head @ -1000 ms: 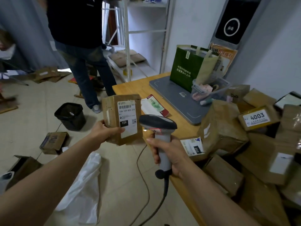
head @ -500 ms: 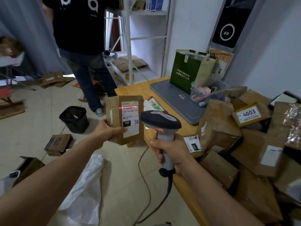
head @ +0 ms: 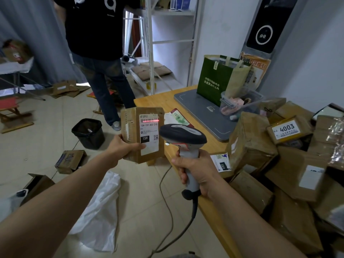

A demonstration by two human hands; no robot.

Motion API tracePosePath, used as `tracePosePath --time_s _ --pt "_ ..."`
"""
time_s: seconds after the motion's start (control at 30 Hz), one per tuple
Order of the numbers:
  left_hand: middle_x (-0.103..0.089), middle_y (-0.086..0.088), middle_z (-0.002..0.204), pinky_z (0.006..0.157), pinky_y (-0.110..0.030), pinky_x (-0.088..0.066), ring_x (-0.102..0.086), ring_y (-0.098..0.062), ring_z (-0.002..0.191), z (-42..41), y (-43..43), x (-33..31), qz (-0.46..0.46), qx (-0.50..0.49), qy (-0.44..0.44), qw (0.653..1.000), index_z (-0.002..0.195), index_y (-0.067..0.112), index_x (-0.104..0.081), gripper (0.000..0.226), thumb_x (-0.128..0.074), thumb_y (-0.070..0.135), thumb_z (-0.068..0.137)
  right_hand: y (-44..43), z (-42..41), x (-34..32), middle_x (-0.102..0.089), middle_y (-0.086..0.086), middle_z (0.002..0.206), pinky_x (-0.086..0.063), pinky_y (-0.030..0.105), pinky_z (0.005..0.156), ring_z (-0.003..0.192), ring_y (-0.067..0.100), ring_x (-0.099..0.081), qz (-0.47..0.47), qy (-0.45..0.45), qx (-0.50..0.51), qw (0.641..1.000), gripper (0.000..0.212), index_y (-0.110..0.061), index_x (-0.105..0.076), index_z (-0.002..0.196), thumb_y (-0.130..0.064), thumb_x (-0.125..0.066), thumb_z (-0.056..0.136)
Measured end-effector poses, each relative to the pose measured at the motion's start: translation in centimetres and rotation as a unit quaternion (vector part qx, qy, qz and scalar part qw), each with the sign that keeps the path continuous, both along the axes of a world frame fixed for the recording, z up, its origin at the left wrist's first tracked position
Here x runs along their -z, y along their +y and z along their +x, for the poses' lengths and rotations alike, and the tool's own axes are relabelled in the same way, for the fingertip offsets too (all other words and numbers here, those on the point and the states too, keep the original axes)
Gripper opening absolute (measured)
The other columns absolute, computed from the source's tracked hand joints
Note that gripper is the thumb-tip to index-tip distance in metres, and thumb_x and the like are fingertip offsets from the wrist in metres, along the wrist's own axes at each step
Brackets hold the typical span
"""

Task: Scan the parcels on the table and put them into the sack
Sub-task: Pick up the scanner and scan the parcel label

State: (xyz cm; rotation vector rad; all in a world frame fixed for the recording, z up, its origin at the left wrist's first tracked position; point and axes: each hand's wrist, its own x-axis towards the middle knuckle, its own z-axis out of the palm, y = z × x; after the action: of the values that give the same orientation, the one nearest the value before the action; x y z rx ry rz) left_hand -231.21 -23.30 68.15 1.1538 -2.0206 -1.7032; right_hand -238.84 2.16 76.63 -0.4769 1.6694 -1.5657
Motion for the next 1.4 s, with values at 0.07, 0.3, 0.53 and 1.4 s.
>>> tracePosePath --time_s 0.07,0.3,0.53,1.4 --pt "-0.055 -0.006 0.120 0.072 -0.030 -0.051 -0.055 -0.025 0.109 0.1 -0.1 0.0 -0.002 -0.006 -0.001 1.000 0.135 0.014 -0.041 0.080 -0.084 0.023 0.068 -0.2 0.0 0.0 -0.055 -0.001 0.048 -0.046 0.026 0.047 0.041 0.012 -0.049 0.005 0.004 0.000 1.000 0.014 -0.011 -0.057 0.078 -0.006 -0.069 0.083" --pt "-0.057 -0.006 0.122 0.075 -0.034 -0.052 -0.056 -0.026 0.111 0.6 -0.9 0.1 0.011 -0.011 0.001 1.000 0.136 0.016 -0.043 0.084 -0.085 0.026 0.064 -0.9 0.0 0.2 -0.054 0.001 0.049 -0.046 0.026 0.047 0.041 0.013 -0.047 0.002 -0.011 -0.011 1.000 0.013 -0.011 -0.058 0.078 -0.005 -0.068 0.084" --pt "-0.059 -0.005 0.117 0.071 -0.031 -0.052 -0.058 -0.024 0.105 1.3 -1.5 0.0 0.015 -0.018 -0.005 1.000 0.135 0.015 -0.046 0.083 -0.085 0.028 0.063 -1.9 -0.1 0.2 -0.054 0.003 0.051 -0.046 0.024 0.044 0.041 0.014 -0.048 -0.003 -0.003 -0.019 1.000 0.014 -0.010 -0.058 0.077 -0.005 -0.068 0.084" --pt "-0.054 -0.014 0.115 0.092 -0.053 -0.046 -0.053 -0.032 0.108 5.5 -5.6 10.2 0.235 -0.287 -0.046 0.928 0.134 0.012 -0.038 0.066 -0.063 0.048 0.084 -7.3 0.1 13.1 -0.052 0.005 0.057 -0.041 0.019 0.039 0.038 0.011 -0.044 -0.053 -0.339 -0.013 0.939 0.008 -0.006 -0.063 0.086 0.001 -0.062 0.083"
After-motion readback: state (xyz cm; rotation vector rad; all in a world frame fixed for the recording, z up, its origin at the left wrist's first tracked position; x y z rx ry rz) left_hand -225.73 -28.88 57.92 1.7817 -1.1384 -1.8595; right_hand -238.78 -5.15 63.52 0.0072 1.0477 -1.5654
